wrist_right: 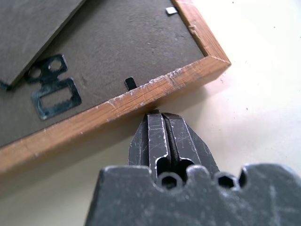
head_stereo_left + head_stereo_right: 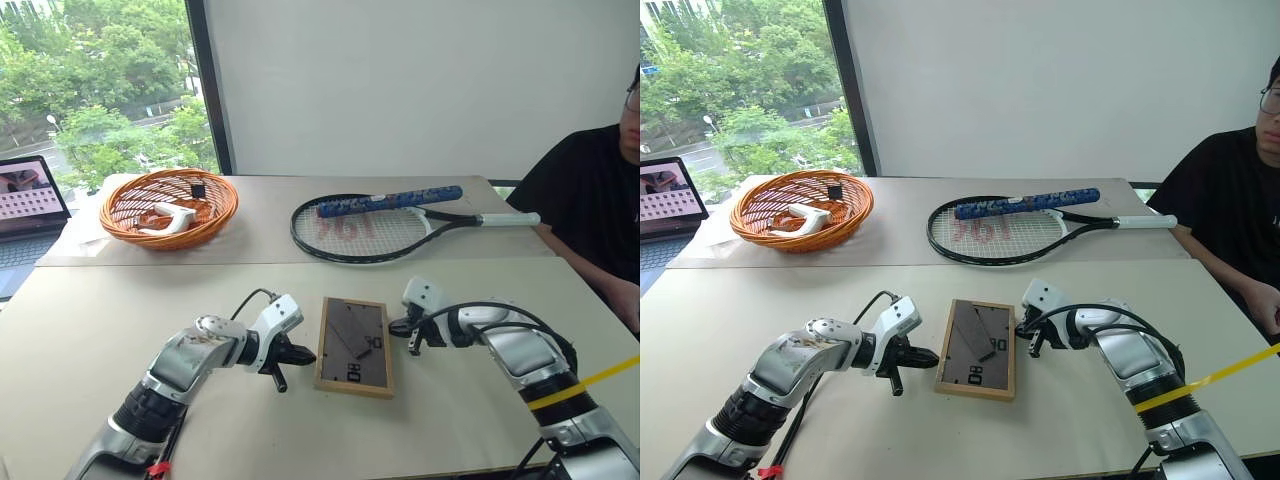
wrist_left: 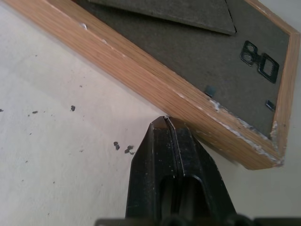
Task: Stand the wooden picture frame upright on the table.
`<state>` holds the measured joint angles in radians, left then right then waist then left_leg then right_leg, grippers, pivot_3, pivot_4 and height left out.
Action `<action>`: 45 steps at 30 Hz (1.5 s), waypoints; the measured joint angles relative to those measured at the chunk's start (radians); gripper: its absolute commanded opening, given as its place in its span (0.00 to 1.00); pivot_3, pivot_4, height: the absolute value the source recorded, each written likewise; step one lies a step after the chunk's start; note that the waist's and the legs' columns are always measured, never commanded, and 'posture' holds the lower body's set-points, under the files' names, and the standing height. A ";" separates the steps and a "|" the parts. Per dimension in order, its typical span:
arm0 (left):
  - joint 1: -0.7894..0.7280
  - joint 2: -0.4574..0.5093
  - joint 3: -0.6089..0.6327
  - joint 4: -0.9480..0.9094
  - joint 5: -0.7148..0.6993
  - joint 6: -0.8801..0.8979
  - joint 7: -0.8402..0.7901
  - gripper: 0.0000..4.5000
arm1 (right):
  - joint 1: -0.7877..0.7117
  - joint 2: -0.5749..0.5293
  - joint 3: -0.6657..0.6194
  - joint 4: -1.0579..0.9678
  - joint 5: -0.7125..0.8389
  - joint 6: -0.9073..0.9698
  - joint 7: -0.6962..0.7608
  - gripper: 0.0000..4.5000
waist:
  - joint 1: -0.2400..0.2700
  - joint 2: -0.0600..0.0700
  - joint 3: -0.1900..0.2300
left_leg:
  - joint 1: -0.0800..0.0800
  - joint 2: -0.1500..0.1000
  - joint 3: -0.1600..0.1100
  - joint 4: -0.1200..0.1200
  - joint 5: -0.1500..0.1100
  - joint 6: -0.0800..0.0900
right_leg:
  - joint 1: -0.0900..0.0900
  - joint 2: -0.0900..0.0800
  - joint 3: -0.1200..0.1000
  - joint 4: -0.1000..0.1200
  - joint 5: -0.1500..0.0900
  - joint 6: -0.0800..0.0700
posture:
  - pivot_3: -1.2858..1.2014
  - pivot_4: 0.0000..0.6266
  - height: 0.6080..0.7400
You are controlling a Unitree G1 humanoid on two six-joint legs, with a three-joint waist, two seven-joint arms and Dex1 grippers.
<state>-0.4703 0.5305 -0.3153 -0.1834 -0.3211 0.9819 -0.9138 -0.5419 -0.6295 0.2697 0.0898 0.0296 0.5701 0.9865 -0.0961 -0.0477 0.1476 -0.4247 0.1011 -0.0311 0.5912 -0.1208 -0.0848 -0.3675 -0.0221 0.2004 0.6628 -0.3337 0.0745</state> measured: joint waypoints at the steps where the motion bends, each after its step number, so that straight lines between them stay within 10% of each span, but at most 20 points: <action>1: 0.000 -0.002 -0.001 0.000 0.000 0.001 0.001 0.01 | -0.001 0.005 0.000 0.001 -0.004 -0.001 -0.001 0.00 | -0.002 0.000 0.000 | 0.000 0.000 0.000 0.000 0.000 0.000 | 0.000 0.000 0.000 0.000 0.000 0.000 | 0.52 0.24 1.00; 13: 0.024 0.001 0.049 0.002 -0.039 0.004 0.012 0.01 | 0.007 -0.001 -0.012 -0.022 -0.006 -0.001 0.004 0.00 | -0.005 0.000 0.000 | -0.002 0.000 0.000 -0.003 0.000 0.000 | -0.002 0.000 0.000 0.000 0.000 0.002 | 0.52 0.24 1.00; 23: 0.039 -0.009 0.762 0.043 -0.448 0.531 0.210 0.72 | 0.361 -0.157 -0.315 -0.291 0.263 -0.041 0.133 0.00 | 0.049 0.007 0.006 | -0.028 -0.001 -0.002 -0.002 -0.002 0.000 | -0.021 -0.001 -0.002 0.000 0.005 0.001 | 0.52 0.24 1.00; 26: 0.099 0.083 0.688 0.097 -0.770 0.618 0.307 0.97 | 0.423 -0.197 -0.359 -0.306 0.275 -0.074 0.140 0.00 | 0.050 0.007 0.006 | -0.028 -0.001 -0.003 -0.001 -0.003 0.000 | -0.021 -0.001 -0.003 0.001 0.005 0.001 | 0.52 0.24 1.00; 36: 0.111 0.065 0.316 0.238 -1.553 0.428 1.037 0.99 | 0.440 -0.230 -0.284 -0.254 0.188 -0.197 0.122 0.00 | 0.053 0.007 0.007 | -0.026 -0.002 -0.003 0.000 0.000 -0.002 | -0.019 -0.001 -0.002 0.001 0.008 0.001 | 0.52 0.24 1.00; 45: 0.071 -0.086 0.188 0.168 -1.651 0.226 1.388 0.99 | 0.378 -0.177 -0.179 -0.239 0.140 -0.259 0.109 0.00 | 0.079 0.007 0.006 | -0.018 -0.004 -0.003 0.001 0.002 -0.004 | -0.017 -0.002 -0.001 0.000 0.010 0.002 | 0.52 0.24 1.00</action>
<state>-0.3995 0.4449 -0.1270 -0.0158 -1.9718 1.2082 0.4737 -0.1642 -0.8060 0.0911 -0.1491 0.1696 0.3116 1.0950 -0.0169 -0.0404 0.1534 -0.4430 0.0972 -0.0345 0.5923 -0.1191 -0.0888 -0.3842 -0.0241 0.1989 0.6625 -0.3240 0.0767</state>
